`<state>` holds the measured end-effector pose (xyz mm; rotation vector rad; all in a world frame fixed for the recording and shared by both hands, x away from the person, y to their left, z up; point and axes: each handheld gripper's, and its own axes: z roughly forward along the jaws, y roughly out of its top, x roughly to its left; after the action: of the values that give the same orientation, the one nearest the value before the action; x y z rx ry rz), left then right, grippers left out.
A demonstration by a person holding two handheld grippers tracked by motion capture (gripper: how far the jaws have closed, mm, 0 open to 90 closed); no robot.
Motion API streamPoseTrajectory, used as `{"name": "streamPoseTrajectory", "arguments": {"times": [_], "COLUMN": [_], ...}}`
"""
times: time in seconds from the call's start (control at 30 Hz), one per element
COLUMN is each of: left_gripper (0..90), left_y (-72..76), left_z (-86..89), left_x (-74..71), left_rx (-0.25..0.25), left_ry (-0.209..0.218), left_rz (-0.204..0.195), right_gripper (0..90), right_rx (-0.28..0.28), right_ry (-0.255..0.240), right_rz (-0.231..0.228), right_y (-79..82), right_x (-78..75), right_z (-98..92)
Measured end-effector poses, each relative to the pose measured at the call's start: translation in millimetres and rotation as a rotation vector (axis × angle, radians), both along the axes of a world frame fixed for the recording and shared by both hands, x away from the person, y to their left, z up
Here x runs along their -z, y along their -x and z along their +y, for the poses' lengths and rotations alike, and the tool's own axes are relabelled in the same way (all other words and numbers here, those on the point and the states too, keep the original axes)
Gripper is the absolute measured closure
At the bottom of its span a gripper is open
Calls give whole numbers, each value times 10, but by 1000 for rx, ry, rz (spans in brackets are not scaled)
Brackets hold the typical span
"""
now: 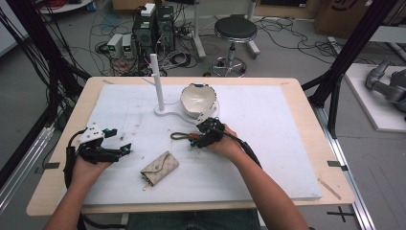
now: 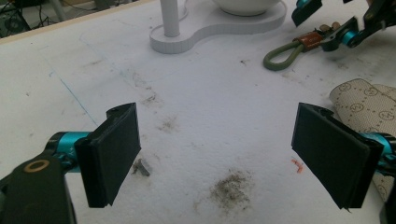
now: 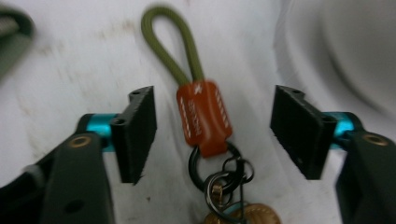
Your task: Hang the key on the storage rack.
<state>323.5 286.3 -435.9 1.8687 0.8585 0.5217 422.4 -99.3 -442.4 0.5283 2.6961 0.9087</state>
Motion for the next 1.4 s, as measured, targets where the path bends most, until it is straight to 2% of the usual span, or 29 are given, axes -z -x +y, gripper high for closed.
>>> {"name": "streamPoseTrajectory", "arguments": {"times": [0.07,0.1,0.13,0.33,0.37,0.4,0.43,0.5,0.67,0.77,0.93,1.0,1.07,1.1,1.13,1.2,1.23,1.4], "left_gripper": [154,154,154,154,154,154,154,154,154,154,154,154,154,154,154,154,154,154], "left_y": [-4,-6,-7,5,8,10,12,17,14,16,17,17,15,17,18,21,24,27], "left_z": [1,-2,-4,-9,-11,-14,-16,-26,-32,-28,-24,-27,-29,-33,-38,-40,-45,-46], "left_x": [7,12,15,1,-1,-1,-3,3,2,-1,2,6,8,8,8,2,1,6], "left_rx": [3,3,4,8,8,8,9,13,20,15,12,11,20,24,25,30,30,33], "left_ry": [-2,-3,-4,-16,-15,-14,-18,-17,-32,-30,-30,-28,-29,-31,-33,-38,-36,-35], "left_rz": [7,9,10,1,0,0,0,1,-1,-4,0,3,7,10,8,6,5,7], "right_gripper": [383,425,459,532,554,614,614,687,722,725,726,726,725,724,724,725,725,725], "right_rx": [12,3,-9,-37,-40,-52,-52,-63,-48,-34,-12,0,8,31,31,37,37,35], "right_ry": [-19,-22,-20,-22,-20,-20,-20,-2,20,12,-69,-125,-145,-159,-159,-187,-187,-216], "right_rz": [41,50,52,63,61,60,60,52,35,28,-14,-47,-52,-67,-67,-101,-101,-158], "right_y": [-12,-17,-19,-17,-16,-8,-8,20,43,46,77,107,118,126,126,142,142,138], "right_x": [15,14,8,1,-2,-7,-7,-24,-52,-74,-258,-393,-438,-530,-530,-674,-674,-904], "right_z": [-17,-19,-19,-19,-16,-12,-12,7,16,-2,-99,-154,-167,-174,-174,-161,-161,-92]}}
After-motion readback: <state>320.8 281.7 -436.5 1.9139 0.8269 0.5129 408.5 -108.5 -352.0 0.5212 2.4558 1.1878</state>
